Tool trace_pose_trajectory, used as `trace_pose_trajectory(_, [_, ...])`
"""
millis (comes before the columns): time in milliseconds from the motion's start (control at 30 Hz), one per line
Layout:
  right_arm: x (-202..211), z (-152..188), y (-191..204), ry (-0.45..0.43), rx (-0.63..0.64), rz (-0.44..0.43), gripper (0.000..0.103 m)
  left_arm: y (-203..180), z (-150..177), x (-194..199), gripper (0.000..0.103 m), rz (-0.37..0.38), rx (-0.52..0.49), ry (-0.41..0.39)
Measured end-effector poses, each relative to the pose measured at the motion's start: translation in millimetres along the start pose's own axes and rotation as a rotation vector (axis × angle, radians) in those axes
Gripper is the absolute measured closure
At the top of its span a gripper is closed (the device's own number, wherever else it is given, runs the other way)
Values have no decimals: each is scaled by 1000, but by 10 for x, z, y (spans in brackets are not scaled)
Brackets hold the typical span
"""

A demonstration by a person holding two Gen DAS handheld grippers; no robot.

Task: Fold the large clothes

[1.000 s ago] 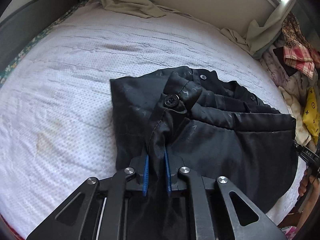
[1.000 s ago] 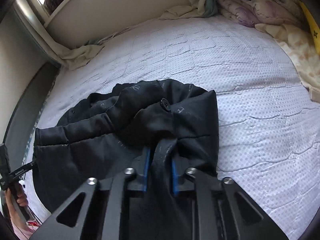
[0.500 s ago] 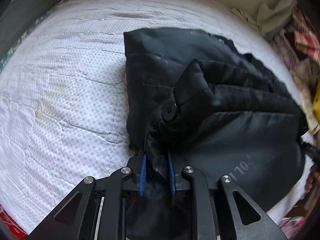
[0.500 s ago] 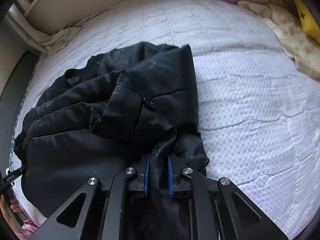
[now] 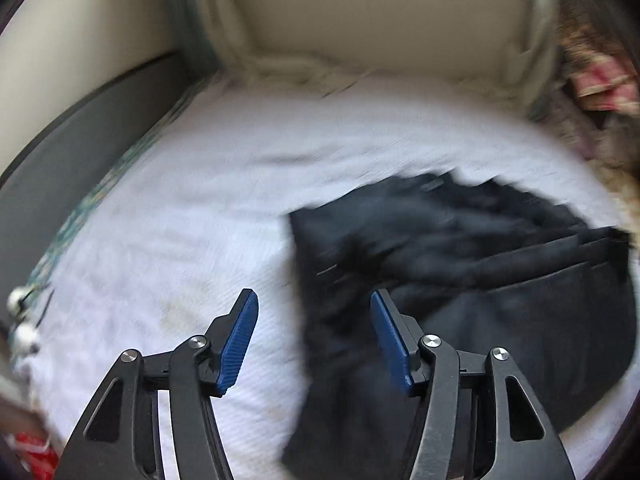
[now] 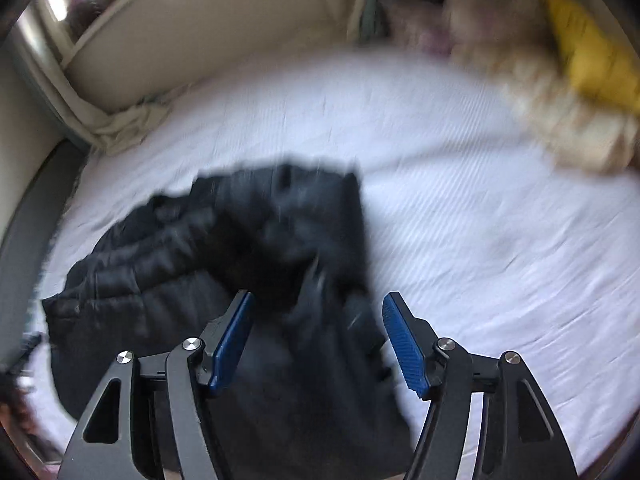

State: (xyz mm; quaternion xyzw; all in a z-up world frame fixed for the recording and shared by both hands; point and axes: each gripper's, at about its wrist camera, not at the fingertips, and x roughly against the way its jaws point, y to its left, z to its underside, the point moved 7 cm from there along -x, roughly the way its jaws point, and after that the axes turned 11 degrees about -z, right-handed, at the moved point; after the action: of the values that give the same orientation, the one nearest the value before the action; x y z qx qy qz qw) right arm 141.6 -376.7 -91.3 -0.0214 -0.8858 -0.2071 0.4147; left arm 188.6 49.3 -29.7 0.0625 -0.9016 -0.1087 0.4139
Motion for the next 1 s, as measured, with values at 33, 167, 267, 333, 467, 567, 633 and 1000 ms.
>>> trace_pose_trajectory(33, [94,-85,120,-64,65,23,39,-141,-17,47,37,42,-11,-15])
trace_pose_trajectory(167, [-16,-155,690,-88,217,-82,53,-664,30,-38,36,120,-77,14])
trace_pose_trajectory(267, [-405,-4,925,41,269,-111,82,-851,179,-361,36,64,-118,100])
trace_pose_trajectory(333, [-678,141,856,119,254,-54,83,-818,299,-505,36,29,-119,146])
trace_pose_trajectory(467, [-1007,316,721,180,250,-9,86,-812,448,-594,35,-8,-153,134])
trace_pose_trajectory(567, [-1070,435,712,176,295,19,87,-856,522,-642,35,-9,-158,128])
trace_pose_trajectory(633, [-1149,513,739,178,321,42,87,-858,555,-669,35,-1,-152,131])
trace_pose_trajectory(1000, [-1237,642,736,108,367,68,87,-902,562,-771,35,12,-144,117])
